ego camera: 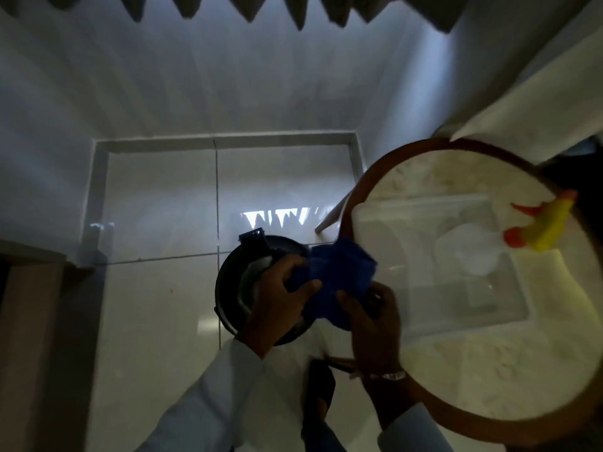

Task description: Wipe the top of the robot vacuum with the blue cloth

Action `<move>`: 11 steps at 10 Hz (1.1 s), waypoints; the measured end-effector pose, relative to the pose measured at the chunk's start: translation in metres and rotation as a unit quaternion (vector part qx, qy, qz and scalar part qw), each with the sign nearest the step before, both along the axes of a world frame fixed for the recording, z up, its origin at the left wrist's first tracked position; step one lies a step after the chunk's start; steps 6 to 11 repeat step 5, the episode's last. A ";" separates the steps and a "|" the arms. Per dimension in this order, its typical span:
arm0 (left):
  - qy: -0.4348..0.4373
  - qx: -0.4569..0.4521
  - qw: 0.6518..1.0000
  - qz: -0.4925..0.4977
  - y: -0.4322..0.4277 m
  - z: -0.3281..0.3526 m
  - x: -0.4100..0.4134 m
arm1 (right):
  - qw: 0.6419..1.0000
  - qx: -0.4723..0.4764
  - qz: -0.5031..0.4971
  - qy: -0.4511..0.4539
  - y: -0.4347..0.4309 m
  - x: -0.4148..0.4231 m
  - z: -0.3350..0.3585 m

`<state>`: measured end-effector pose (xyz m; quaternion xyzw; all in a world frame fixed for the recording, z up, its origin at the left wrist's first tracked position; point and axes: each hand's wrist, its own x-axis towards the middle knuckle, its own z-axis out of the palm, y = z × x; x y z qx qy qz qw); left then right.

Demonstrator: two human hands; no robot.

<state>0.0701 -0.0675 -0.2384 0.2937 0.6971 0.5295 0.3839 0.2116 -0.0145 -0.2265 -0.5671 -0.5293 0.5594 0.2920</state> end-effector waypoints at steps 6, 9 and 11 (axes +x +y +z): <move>0.070 -0.039 0.997 -0.019 0.069 0.054 0.041 | 0.966 -0.133 -0.100 -0.200 0.046 0.040 0.014; 0.070 -0.039 0.997 -0.019 0.069 0.054 0.041 | 0.966 -0.133 -0.100 -0.200 0.046 0.040 0.014; 0.070 -0.039 0.997 -0.019 0.069 0.054 0.041 | 0.966 -0.133 -0.100 -0.200 0.046 0.040 0.014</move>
